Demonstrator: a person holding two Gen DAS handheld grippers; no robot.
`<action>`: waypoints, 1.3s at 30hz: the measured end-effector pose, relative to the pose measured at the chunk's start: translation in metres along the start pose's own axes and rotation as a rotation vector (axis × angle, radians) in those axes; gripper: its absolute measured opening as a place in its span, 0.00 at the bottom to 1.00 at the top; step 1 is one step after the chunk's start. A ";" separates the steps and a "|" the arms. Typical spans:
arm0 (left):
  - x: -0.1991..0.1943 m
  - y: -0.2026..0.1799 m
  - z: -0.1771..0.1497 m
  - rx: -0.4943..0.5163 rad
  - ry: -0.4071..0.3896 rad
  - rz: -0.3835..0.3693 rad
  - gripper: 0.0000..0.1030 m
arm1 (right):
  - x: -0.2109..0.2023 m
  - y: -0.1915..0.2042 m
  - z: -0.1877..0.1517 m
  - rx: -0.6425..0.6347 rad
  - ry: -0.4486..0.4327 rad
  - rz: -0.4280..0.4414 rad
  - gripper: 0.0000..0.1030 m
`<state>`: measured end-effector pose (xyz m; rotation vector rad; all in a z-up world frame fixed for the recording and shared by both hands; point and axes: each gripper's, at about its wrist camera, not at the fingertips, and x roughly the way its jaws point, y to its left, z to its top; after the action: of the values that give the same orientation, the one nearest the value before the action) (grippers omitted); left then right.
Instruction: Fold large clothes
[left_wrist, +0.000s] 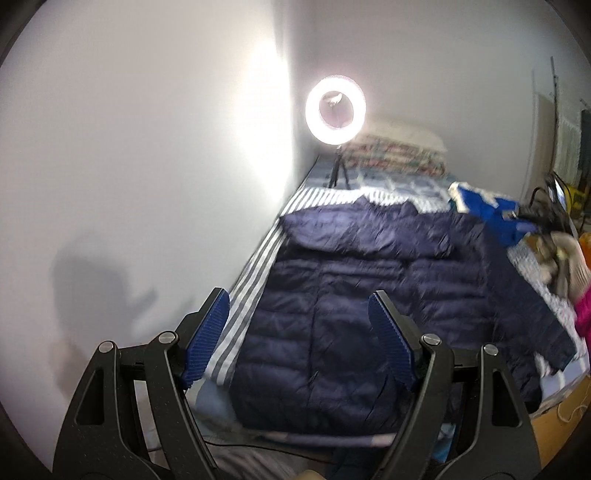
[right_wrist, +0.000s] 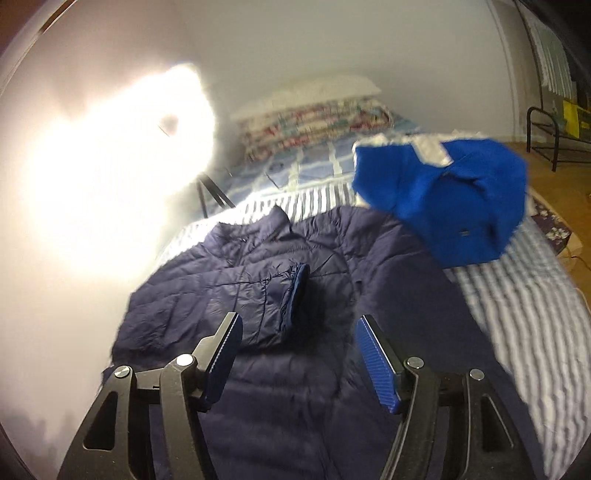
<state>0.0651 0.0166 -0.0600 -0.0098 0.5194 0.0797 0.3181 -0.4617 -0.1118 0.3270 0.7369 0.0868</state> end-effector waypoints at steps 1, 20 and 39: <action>-0.001 -0.003 0.004 0.002 -0.012 -0.013 0.78 | -0.010 -0.003 -0.002 0.001 -0.009 -0.003 0.67; -0.011 -0.120 0.008 0.116 0.039 -0.411 0.78 | -0.204 -0.174 -0.160 0.309 0.026 -0.270 0.69; 0.024 -0.162 -0.029 0.188 0.186 -0.494 0.68 | -0.160 -0.250 -0.217 0.549 0.197 -0.229 0.50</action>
<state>0.0842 -0.1437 -0.0983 0.0386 0.6954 -0.4563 0.0449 -0.6724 -0.2393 0.7612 0.9847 -0.3107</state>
